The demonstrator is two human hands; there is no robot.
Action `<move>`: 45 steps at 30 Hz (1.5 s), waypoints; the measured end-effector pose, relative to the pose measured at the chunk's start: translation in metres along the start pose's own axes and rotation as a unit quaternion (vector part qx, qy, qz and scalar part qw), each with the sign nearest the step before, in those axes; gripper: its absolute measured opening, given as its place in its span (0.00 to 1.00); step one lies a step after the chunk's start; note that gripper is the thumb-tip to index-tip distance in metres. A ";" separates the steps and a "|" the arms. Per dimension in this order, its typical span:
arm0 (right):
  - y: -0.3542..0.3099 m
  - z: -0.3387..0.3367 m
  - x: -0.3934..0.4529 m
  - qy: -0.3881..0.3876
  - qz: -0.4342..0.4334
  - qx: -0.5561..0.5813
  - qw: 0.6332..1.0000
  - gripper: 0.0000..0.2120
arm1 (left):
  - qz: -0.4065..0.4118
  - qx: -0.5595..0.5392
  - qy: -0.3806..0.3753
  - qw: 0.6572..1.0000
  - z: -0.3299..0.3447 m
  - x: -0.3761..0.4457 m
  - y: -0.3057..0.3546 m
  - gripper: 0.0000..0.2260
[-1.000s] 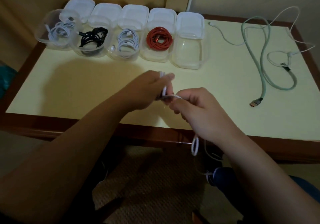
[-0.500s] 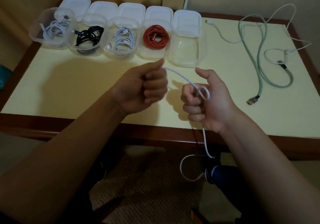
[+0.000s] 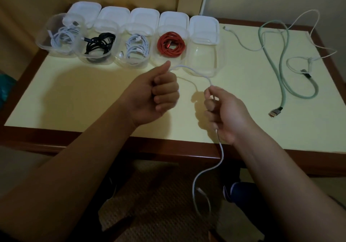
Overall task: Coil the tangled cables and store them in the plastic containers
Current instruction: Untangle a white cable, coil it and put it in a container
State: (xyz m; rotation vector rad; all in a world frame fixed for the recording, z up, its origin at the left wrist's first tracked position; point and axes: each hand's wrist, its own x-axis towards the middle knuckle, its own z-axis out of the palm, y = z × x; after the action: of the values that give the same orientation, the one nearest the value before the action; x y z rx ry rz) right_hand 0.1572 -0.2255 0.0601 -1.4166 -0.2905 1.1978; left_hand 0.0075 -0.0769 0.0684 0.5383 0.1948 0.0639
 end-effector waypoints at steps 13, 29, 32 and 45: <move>-0.003 0.023 -0.041 -0.130 -0.140 -0.490 0.851 0.19 | 0.245 0.172 0.291 0.908 -0.009 0.014 -0.004 0.20; 0.001 0.006 -0.018 -0.009 -0.208 -0.303 0.930 0.16 | -0.003 0.059 -0.066 0.996 0.028 0.016 -0.031 0.24; 0.012 0.009 -0.016 -0.051 -0.173 -0.406 0.896 0.15 | 0.033 -0.188 -0.004 0.982 0.026 0.017 -0.031 0.19; -0.003 0.017 -0.037 -0.071 -0.225 -0.433 0.870 0.15 | 0.122 0.579 0.225 0.774 0.010 0.013 -0.026 0.22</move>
State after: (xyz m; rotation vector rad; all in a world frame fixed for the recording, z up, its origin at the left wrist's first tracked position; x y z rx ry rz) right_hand 0.1289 -0.2424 0.0839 -1.8608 -1.3164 0.7843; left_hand 0.0223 -0.1026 0.0619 1.8025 0.6484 0.3425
